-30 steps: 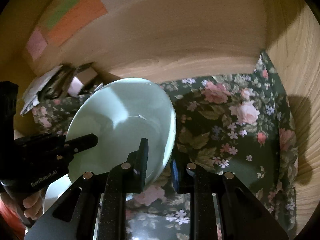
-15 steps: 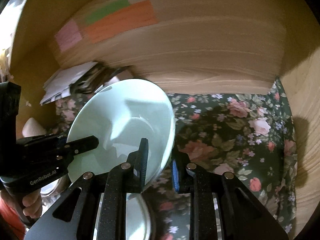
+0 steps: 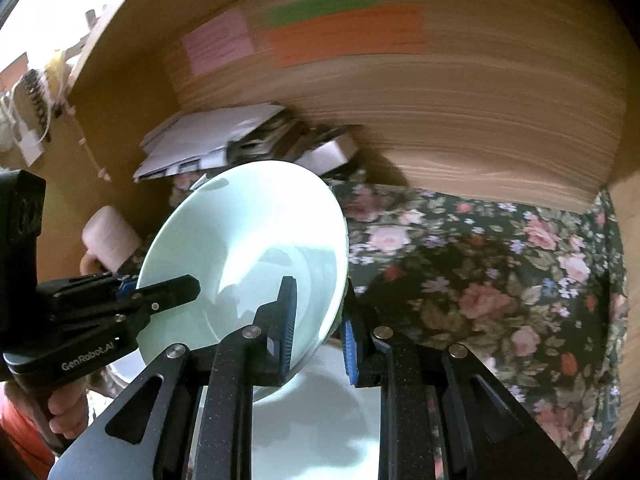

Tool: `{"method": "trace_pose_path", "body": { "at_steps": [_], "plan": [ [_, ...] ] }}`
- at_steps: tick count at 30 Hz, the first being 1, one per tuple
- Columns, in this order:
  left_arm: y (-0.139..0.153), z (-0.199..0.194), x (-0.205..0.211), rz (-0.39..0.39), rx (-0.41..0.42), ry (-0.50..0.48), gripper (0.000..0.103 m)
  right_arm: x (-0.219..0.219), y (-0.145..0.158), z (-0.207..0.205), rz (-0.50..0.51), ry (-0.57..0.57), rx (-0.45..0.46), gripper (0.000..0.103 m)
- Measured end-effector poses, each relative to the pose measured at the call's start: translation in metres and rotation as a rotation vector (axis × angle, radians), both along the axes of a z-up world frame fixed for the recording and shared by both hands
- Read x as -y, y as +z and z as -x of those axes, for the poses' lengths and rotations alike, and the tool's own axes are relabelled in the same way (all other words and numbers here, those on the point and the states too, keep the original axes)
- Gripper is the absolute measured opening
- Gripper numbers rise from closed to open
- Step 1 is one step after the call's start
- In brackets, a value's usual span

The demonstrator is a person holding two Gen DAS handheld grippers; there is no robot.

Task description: Organize plates and bowls

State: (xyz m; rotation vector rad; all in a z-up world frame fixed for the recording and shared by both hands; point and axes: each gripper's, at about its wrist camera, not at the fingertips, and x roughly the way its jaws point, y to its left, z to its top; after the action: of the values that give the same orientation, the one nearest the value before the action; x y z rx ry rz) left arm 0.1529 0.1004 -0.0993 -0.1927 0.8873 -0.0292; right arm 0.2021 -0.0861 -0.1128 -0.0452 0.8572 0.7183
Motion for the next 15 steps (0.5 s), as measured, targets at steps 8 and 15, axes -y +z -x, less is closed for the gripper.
{"method": "trace_pose_path", "body": {
  "at_steps": [8, 15],
  "plan": [
    [0.000, 0.029, -0.038, -0.004, -0.007, 0.068, 0.018, -0.038, -0.005, 0.019, -0.012, 0.078, -0.014, 0.019],
    [-0.003, 0.049, -0.064, -0.008, -0.019, 0.124, 0.018, -0.065, -0.013, 0.033, -0.015, 0.134, -0.037, 0.019]
  ]
}}
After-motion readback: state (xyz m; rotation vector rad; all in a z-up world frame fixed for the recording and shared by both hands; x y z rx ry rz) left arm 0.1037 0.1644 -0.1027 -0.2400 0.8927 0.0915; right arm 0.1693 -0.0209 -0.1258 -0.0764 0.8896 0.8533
